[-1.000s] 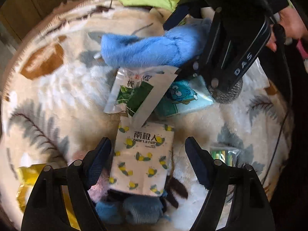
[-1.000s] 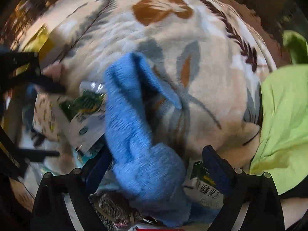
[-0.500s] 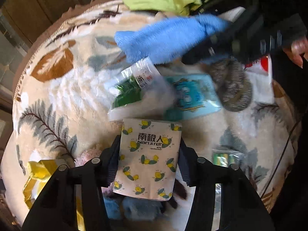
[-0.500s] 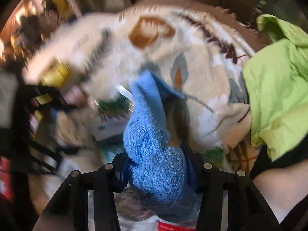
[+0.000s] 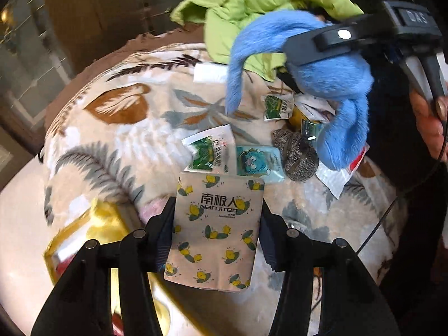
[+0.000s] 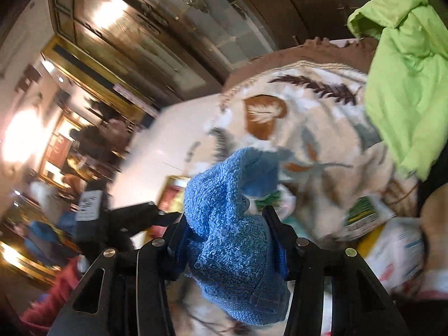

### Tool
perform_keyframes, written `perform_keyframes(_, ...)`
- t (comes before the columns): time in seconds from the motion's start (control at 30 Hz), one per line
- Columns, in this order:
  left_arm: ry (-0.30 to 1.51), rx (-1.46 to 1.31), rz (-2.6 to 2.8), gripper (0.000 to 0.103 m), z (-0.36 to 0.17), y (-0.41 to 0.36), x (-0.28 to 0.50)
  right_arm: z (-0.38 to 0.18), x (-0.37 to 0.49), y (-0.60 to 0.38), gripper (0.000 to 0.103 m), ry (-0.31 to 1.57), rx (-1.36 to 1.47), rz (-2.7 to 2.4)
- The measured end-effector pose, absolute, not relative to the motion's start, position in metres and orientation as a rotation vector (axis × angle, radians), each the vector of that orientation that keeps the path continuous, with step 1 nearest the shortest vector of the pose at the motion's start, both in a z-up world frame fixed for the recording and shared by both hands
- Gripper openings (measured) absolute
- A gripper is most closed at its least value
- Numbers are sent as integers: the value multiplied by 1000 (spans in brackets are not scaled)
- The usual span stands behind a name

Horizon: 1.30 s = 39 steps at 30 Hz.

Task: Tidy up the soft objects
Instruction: 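Lift the tissue pack with the left tool while the right tool carries the blue towel into the box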

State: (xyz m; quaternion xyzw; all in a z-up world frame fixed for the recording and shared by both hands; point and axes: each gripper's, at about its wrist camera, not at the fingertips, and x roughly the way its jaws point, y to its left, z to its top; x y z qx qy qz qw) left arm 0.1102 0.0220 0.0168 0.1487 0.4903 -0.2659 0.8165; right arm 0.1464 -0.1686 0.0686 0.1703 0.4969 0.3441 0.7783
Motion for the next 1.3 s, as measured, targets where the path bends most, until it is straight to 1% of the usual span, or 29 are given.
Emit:
perform_keyframes(0.17,1035,291,-480,51,33,67,92,86,136,-124,51,1057,391,818)
perform_keyframes(0.27,1043,263,-406,51,33,103,90,93,129,-83,51,1060,434,901)
perform_keyframes(0.43,1063,226,-313,52,26,153,80,78,120,-21,52,1100,534,999)
perform_keyframes(0.57,1100,203,-234,52,10,187,74,38,122,23,52,1160,640,983)
perform_keyframes(0.67,1131,171,-182,52,-6,204,78,-8,129,46,52,1223,732,907)
perform_keyframes(0.8,1158,151,-148,53,-31,212,87,-55,131,68,53,1285,608,781)
perform_keyframes(0.9,1161,136,-165,53,-45,211,92,-63,128,75,57,1305,543,777)
perform_keyframes(0.93,1159,128,-171,53,-47,212,92,-61,128,76,62,1305,520,783)
perform_keyframes(0.97,1158,123,-167,54,-49,212,93,-58,128,77,70,1306,503,784)
perform_keyframes(1.03,1156,115,-140,57,-53,216,94,-47,127,77,76,1287,461,787)
perform_keyframes(1.1,1145,97,-125,58,-52,219,92,-36,124,75,77,1257,432,804)
perform_keyframes(1.17,1141,74,-117,66,-50,223,91,-26,118,70,78,1232,425,818)
perform_keyframes(1.23,1139,55,-117,70,-48,226,90,-20,115,63,81,1225,450,831)
perform_keyframes(1.3,1136,50,-108,70,-45,227,89,-18,110,53,82,1216,484,842)
